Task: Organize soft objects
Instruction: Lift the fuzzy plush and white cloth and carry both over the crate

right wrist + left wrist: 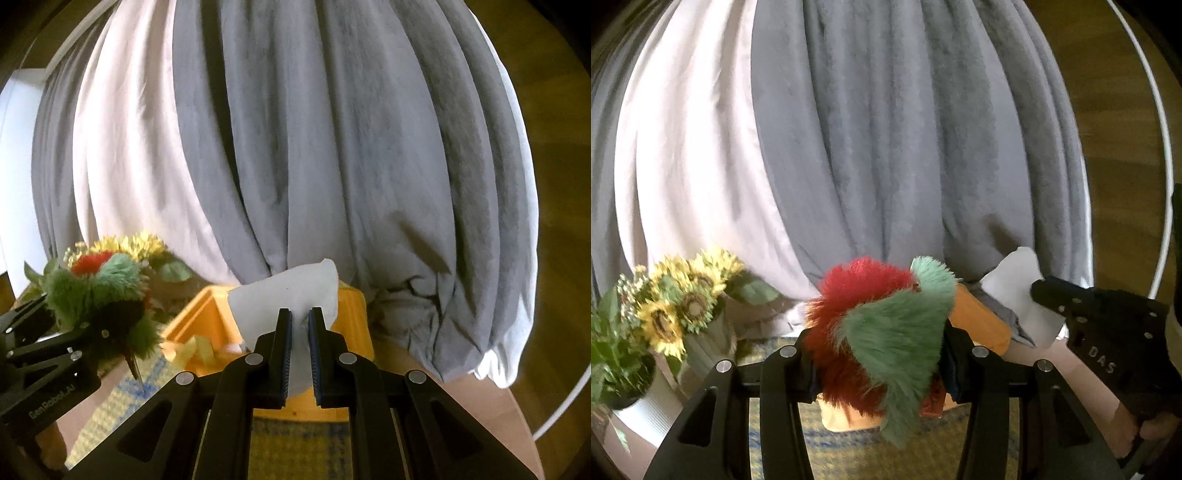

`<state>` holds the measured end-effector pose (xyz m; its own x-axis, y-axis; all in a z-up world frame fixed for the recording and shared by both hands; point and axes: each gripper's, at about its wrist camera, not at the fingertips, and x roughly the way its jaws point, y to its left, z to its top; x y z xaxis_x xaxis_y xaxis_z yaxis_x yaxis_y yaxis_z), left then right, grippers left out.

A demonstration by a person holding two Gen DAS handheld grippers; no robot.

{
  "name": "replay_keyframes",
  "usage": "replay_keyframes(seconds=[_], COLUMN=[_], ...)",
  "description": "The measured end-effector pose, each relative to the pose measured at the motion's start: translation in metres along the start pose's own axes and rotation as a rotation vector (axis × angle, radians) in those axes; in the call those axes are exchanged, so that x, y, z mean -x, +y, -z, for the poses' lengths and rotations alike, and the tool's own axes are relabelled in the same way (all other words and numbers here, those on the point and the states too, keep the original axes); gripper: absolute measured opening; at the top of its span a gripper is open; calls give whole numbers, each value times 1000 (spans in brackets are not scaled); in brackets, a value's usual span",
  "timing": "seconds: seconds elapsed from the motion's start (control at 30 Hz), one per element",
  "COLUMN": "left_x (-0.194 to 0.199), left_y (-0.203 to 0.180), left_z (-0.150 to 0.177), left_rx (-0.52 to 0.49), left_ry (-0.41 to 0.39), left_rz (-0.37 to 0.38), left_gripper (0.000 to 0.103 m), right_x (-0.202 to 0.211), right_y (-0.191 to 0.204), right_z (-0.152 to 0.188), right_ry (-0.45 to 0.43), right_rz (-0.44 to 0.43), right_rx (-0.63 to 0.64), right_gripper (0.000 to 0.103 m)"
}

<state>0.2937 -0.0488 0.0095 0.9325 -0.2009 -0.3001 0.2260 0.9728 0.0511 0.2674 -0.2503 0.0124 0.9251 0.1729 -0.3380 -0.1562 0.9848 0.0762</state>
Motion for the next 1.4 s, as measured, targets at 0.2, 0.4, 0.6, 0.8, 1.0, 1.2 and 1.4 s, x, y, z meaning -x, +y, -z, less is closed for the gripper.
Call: replay_keyframes(seconds=[0.2, 0.4, 0.6, 0.8, 1.0, 1.2, 1.4], left_x=[-16, -47, -78, -116, -148, -180, -213], left_y=[7, 16, 19, 25, 28, 29, 31], left_z=[-17, -29, -37, -42, -42, -39, -27], left_rx=[-16, 8, 8, -3, -18, -33, -30], left_ry=[-7, 32, 60, 114, 180, 278, 396], left_rz=[-40, -17, -1, -22, -34, -31, -8], left_gripper=[48, 48, 48, 48, 48, 48, 48], right_x=[-12, -34, -59, -93, -132, -166, -196], right_y=[4, 7, 7, 4, -3, -10, -12], right_z=[-16, -30, -42, -52, -53, -47, -39], right_ry=[-34, -32, 3, 62, 157, 261, 364], right_rz=[-16, -24, -37, -33, -30, -44, -70], right_rx=[8, 10, 3, 5, 1, -28, -32], right_gripper=[11, 11, 11, 11, 11, 11, 11])
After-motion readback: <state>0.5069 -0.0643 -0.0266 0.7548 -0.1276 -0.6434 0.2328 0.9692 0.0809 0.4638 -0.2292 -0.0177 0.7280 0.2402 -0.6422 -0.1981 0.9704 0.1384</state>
